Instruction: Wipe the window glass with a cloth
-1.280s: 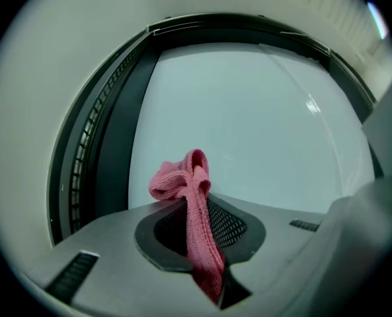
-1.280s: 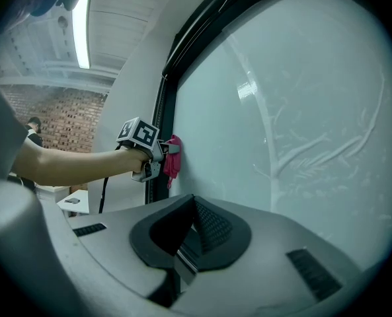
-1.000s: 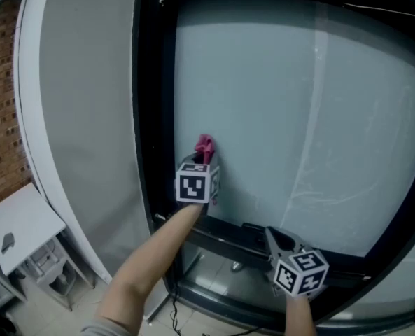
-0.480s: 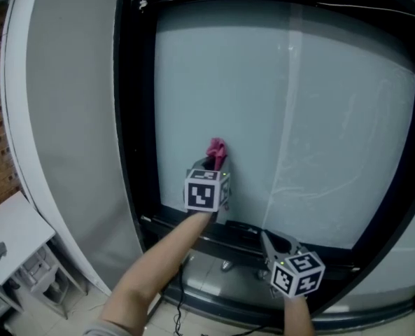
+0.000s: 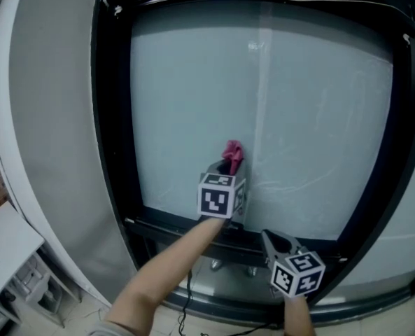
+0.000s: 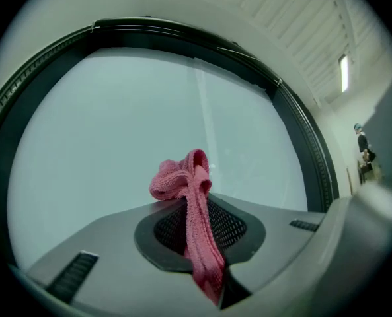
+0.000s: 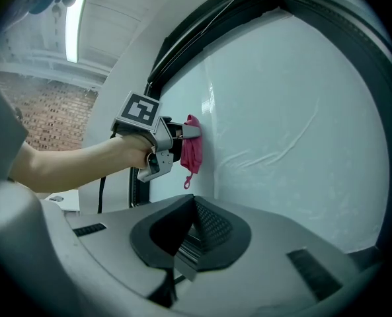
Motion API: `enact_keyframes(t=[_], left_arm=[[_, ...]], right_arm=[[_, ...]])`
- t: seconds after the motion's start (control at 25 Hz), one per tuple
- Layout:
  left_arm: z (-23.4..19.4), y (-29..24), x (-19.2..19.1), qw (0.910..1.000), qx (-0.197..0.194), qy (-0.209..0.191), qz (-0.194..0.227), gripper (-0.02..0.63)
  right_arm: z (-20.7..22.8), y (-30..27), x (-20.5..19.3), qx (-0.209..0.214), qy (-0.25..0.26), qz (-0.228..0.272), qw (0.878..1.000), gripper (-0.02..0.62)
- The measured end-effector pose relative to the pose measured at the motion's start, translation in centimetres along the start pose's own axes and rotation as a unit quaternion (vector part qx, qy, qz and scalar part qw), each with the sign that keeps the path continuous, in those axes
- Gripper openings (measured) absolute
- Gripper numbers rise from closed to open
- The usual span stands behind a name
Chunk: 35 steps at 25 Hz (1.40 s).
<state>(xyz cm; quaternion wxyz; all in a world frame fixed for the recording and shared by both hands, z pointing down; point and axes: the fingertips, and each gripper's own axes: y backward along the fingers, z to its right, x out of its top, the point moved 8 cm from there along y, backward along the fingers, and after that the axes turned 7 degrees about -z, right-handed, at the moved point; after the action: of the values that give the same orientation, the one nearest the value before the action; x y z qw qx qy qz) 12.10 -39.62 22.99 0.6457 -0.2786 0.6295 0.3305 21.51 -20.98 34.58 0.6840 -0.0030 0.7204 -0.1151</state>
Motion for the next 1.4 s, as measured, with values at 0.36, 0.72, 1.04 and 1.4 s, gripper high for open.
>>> enact_keyframes(t=[0.36,0.72,1.04,1.4], left_arm=[[6.7,-2.8,0.2,0.9984,-0.056,0.005,0.003,0.051],[13.2,-5.2,0.1,0.993,-0.117,0.003,0.01,0.051],[19.1,-7.4,0.0,0.9861,-0.166,0.003,0.01,0.051],[25.8,-10.0,0.1,0.9755,-0.22,0.0,0.008,0.051]], right_arm=[[2.9,3.9,-1.0,-0.049,-0.016,0.004,0.999,-0.011],[5.7,8.1,-2.5,-0.104,-0.033,0.003,0.994,-0.011],[8.5,11.5,-3.6,-0.143,-0.045,0.001,0.989,-0.011],[11.4,15.7,-4.8,-0.186,-0.059,0.0,0.981,-0.011]])
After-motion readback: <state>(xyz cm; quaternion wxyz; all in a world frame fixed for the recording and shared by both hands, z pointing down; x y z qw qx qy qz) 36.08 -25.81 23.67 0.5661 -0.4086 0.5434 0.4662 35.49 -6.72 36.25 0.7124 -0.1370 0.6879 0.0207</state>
